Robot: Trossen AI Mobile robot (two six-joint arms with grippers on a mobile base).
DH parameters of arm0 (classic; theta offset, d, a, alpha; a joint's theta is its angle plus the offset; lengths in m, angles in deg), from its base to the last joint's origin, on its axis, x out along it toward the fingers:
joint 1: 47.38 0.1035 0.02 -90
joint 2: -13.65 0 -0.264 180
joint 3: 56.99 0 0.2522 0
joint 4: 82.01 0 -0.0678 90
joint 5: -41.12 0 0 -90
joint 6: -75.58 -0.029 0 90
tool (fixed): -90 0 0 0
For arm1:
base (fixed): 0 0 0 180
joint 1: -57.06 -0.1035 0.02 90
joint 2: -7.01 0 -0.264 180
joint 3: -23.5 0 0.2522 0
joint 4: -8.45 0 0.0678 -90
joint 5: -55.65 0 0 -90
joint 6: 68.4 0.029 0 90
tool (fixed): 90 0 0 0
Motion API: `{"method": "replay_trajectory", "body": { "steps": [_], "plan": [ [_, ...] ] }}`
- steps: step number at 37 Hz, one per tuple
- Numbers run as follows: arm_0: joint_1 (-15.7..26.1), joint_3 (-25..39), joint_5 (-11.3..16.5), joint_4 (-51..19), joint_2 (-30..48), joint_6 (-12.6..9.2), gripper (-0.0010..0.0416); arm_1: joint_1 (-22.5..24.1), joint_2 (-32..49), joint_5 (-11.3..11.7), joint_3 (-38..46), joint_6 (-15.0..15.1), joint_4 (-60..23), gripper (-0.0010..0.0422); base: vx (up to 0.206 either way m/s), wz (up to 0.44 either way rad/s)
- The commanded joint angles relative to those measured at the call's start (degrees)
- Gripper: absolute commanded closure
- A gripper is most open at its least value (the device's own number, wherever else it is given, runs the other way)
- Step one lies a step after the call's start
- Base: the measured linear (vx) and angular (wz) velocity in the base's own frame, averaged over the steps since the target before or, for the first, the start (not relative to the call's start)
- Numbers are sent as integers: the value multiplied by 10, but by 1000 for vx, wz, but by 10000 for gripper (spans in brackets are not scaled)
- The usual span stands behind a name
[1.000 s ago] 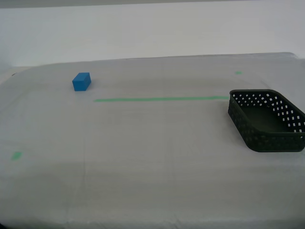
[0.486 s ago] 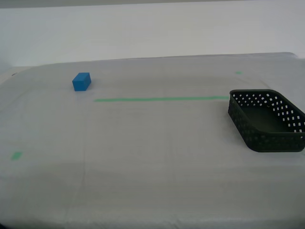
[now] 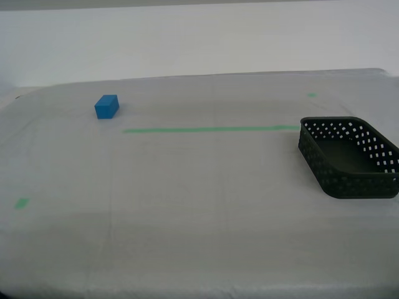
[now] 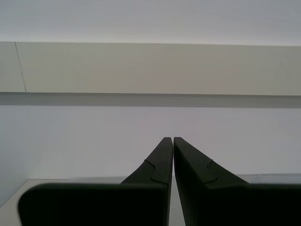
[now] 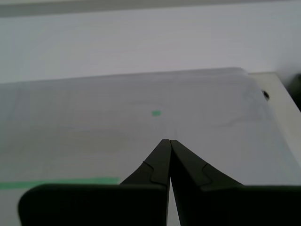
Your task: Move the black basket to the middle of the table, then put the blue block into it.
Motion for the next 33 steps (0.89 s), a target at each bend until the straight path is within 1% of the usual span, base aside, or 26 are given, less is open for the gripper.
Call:
{"method": "replay_trajectory", "body": {
  "steps": [1,15,20,28,33],
  "plan": [
    [0,37,0,-58,20,-3,406,0,0,0,0,1,2,412,0,0],
    [0,139,1,-228,123,-4,406,0,0,0,0,1,2,412,0,0],
    [0,172,1,-272,161,-3,406,0,0,0,0,1,2,412,0,0],
    [0,202,23,-326,206,-3,406,0,0,0,0,1,2,412,0,0],
    [0,208,48,-341,226,-3,406,0,0,0,0,1,2,412,0,0]
  ]
}}
